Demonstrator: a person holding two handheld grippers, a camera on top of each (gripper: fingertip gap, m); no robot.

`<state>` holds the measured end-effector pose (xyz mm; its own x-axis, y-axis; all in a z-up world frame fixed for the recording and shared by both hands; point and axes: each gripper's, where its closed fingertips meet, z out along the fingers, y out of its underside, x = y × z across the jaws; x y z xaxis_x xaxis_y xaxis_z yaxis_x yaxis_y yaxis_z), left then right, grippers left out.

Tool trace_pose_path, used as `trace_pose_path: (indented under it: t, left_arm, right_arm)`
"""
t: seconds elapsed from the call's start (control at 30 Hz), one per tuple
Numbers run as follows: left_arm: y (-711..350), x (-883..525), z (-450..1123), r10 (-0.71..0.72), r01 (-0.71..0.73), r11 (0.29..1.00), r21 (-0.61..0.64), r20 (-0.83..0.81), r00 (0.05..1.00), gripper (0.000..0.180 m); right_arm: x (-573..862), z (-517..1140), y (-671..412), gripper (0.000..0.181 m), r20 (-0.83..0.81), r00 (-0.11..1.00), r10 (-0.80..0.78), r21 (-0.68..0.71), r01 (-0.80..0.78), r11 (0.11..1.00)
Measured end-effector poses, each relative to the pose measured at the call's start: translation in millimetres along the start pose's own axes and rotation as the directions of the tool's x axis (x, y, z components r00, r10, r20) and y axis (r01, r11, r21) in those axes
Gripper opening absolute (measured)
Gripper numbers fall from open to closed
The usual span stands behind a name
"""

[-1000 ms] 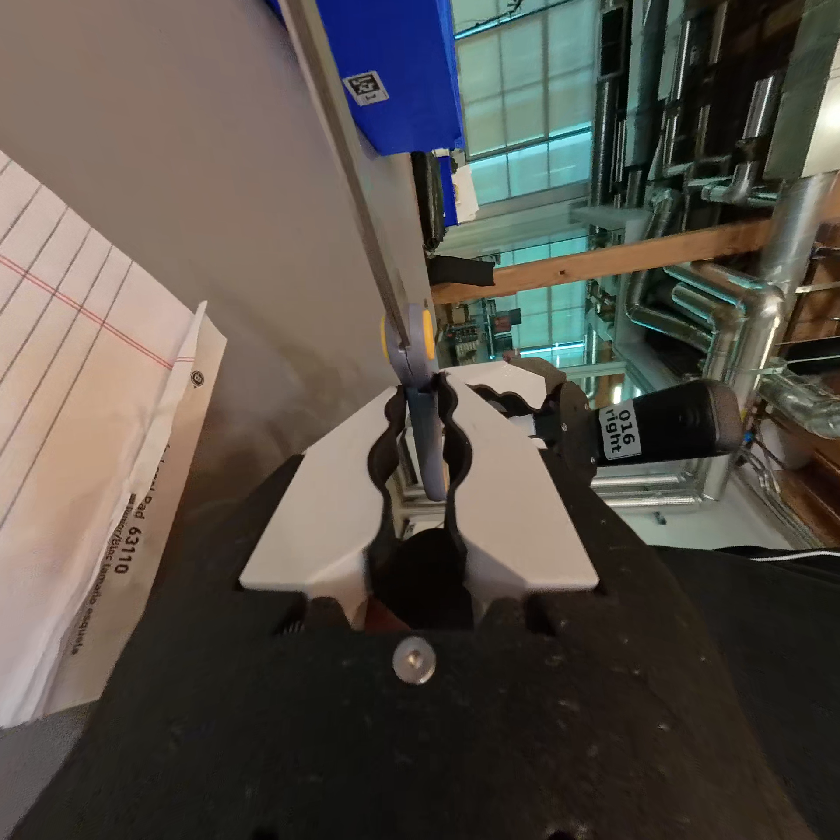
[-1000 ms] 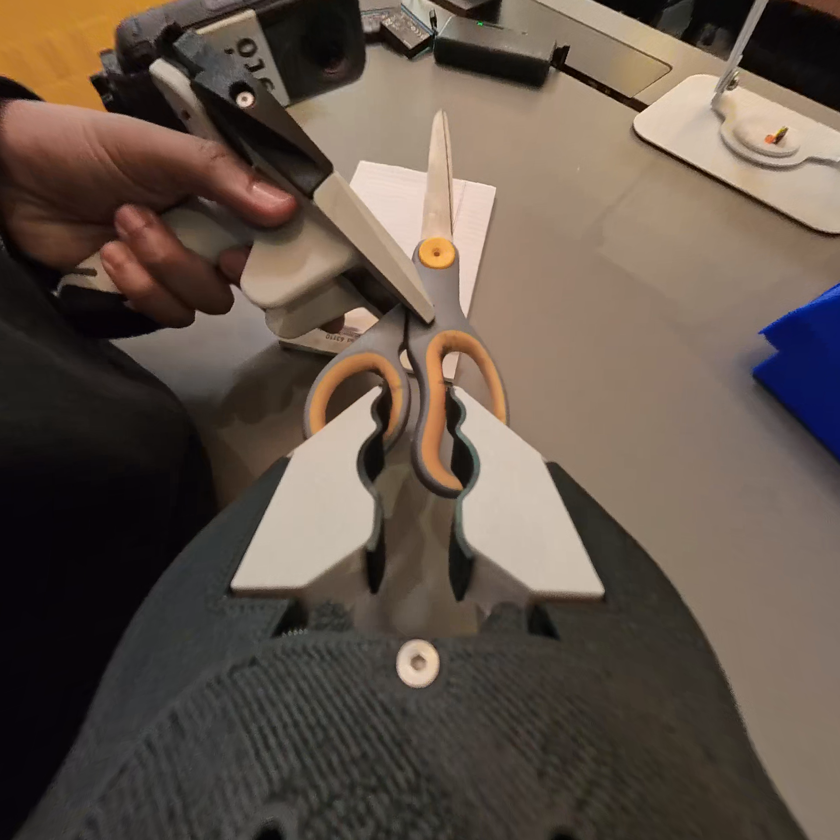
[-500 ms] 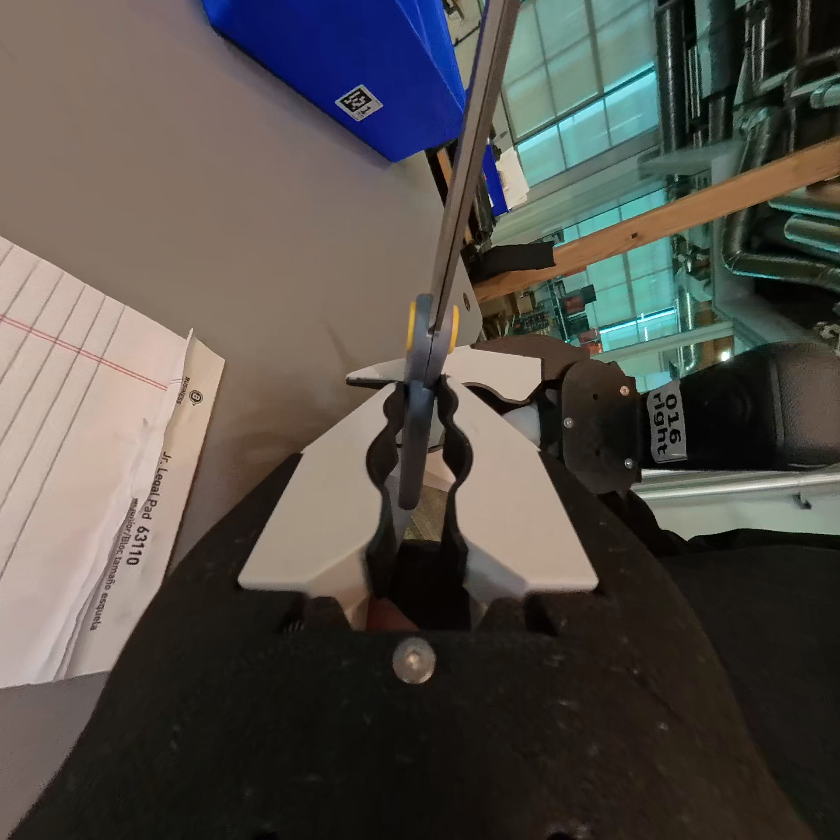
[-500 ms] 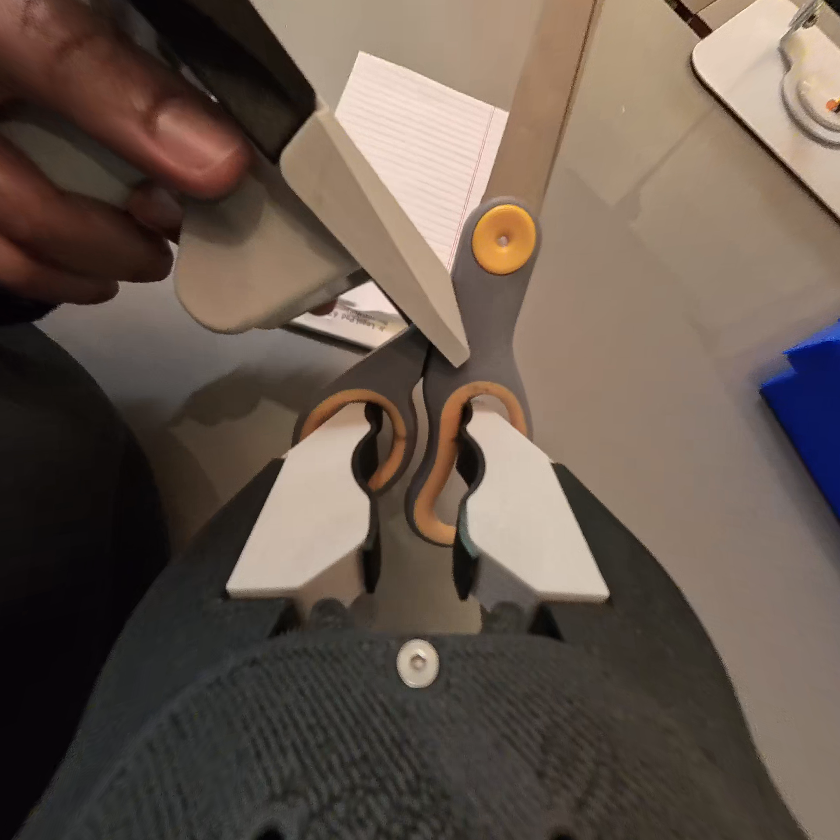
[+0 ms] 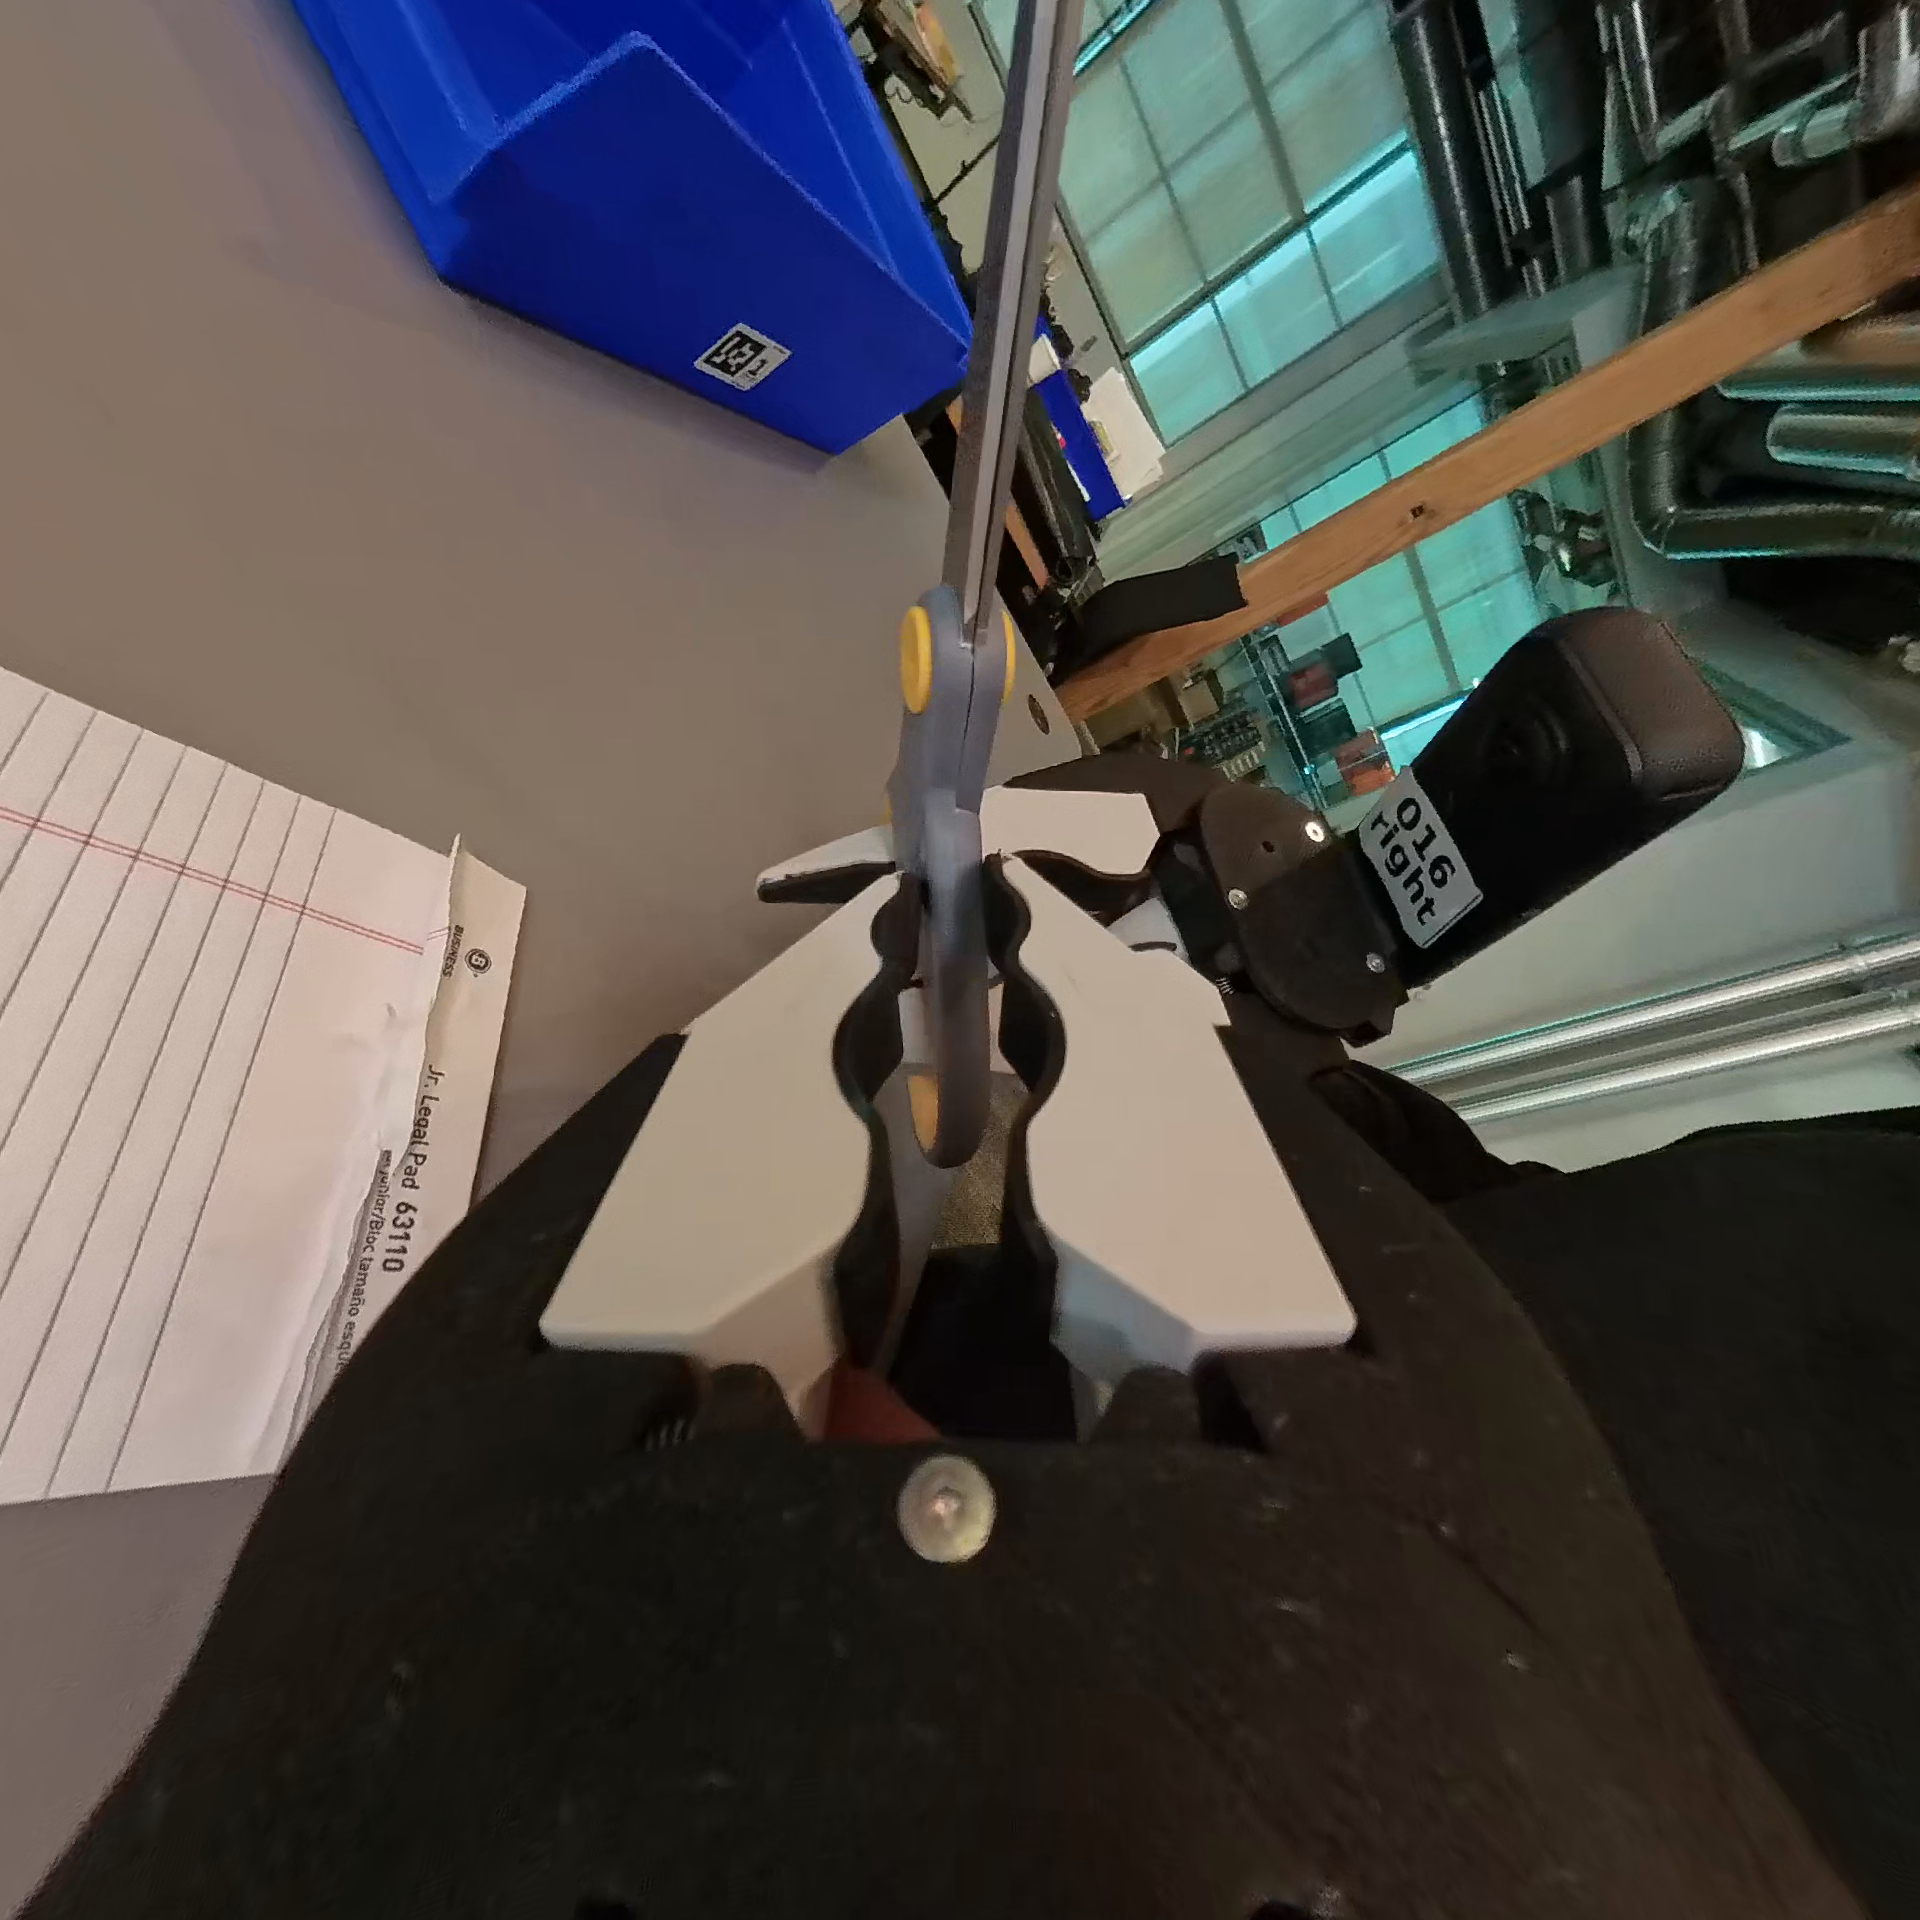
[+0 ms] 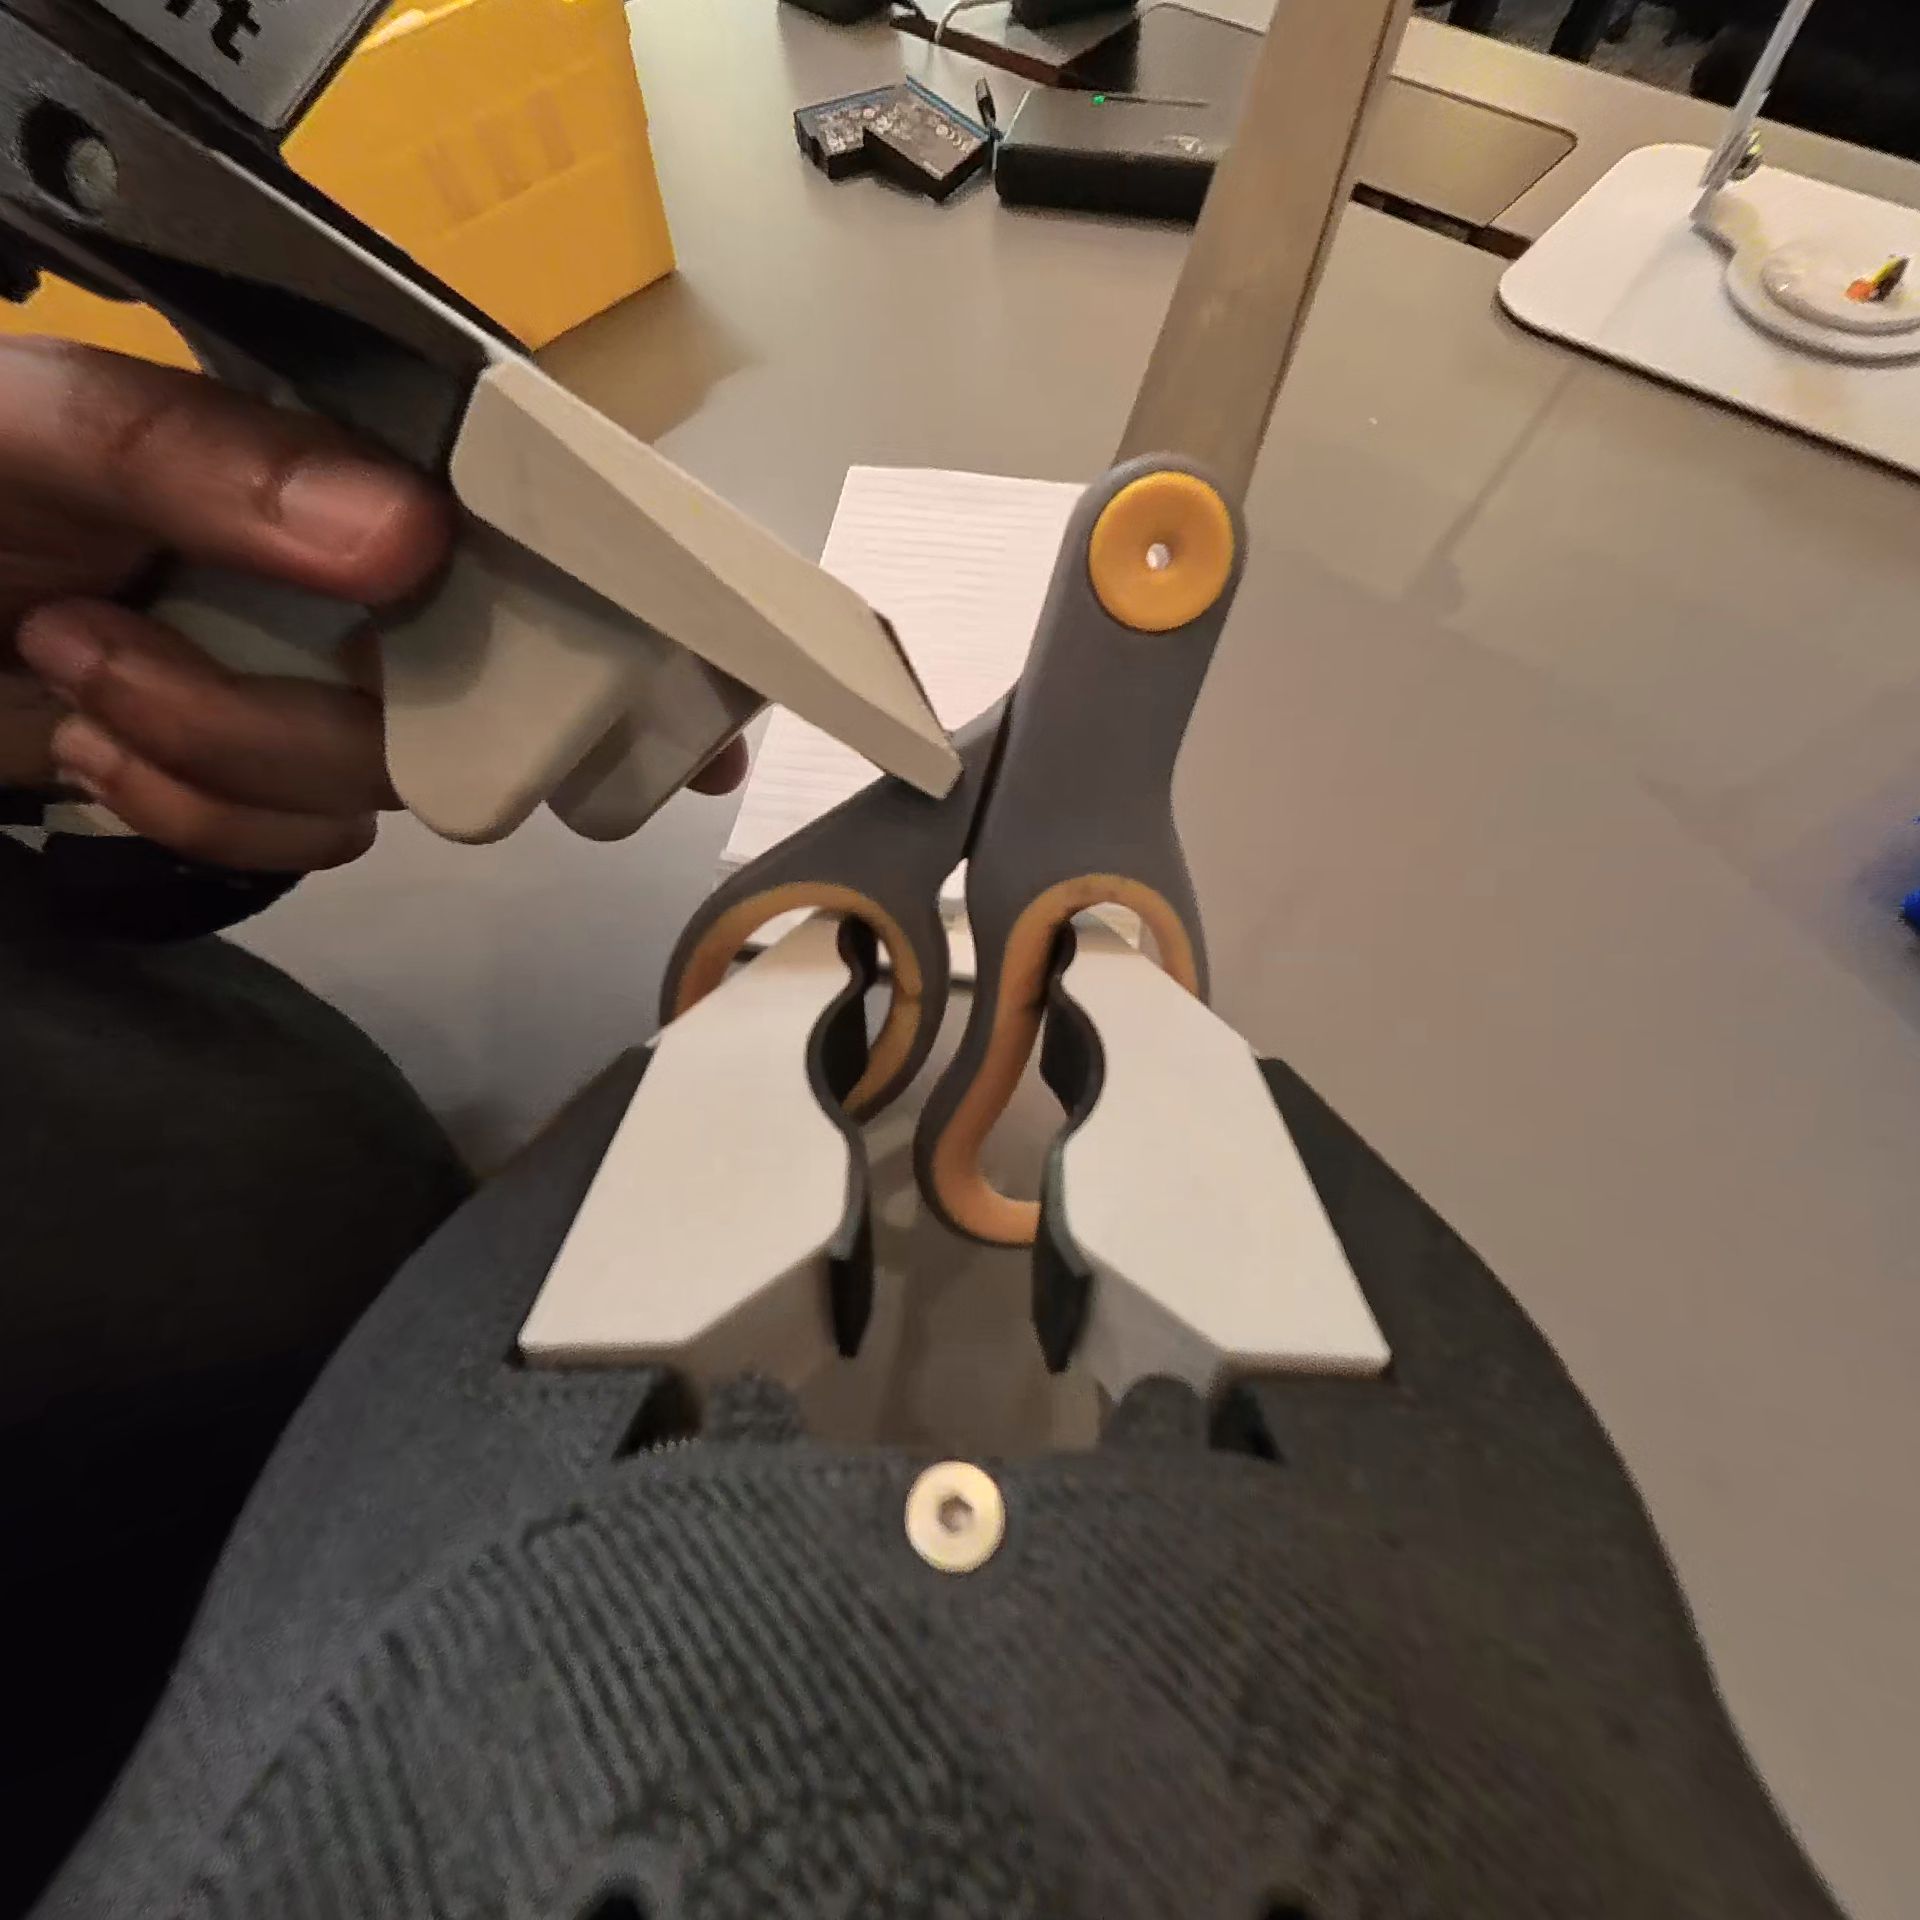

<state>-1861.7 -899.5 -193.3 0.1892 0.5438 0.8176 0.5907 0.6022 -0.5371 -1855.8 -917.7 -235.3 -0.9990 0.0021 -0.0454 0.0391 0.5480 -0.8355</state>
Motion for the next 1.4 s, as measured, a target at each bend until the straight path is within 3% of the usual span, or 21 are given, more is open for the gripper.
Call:
trace_pose_path:
  t: [0.3,0.8,0.97,1.2,1.4]
  left_arm:
    - [-5.7,2.1,-5.0,-0.033,0.033,0.999,0.018,-0.028,0.999,0.012]
    - [-6.1,6.0,-4.0,-0.002,0.003,1.000,0.012,-0.036,0.999,0.010]
    - [-6.4,7.3,-3.9,0.000,0.001,1.000,0.015,-0.039,0.999,0.011]
    - [-7.9,3.2,-5.6,-0.016,0.016,0.999,0.030,-0.026,1.000,0.011]
    - [-6.8,3.4,-6.8,-0.012,0.012,1.000,0.027,-0.025,1.000,0.011]
  right_arm:
    - [2.0,1.8,-9.3,0.032,-0.085,0.996,-0.023,0.028,0.026,0.999]
    - [-4.2,-2.1,-9.5,0.029,0.039,0.994,0.104,0.037,-0.105,0.994]
    - [-3.6,-3.0,-10.8,0.029,0.034,0.996,0.085,0.048,-0.086,0.995]
    - [4.0,5.2,-9.7,0.029,-0.109,0.994,0.014,0.023,-0.011,1.000]
    - [-1.0,4.3,-9.0,0.034,-0.080,0.997,0.011,0.019,-0.010,1.000]
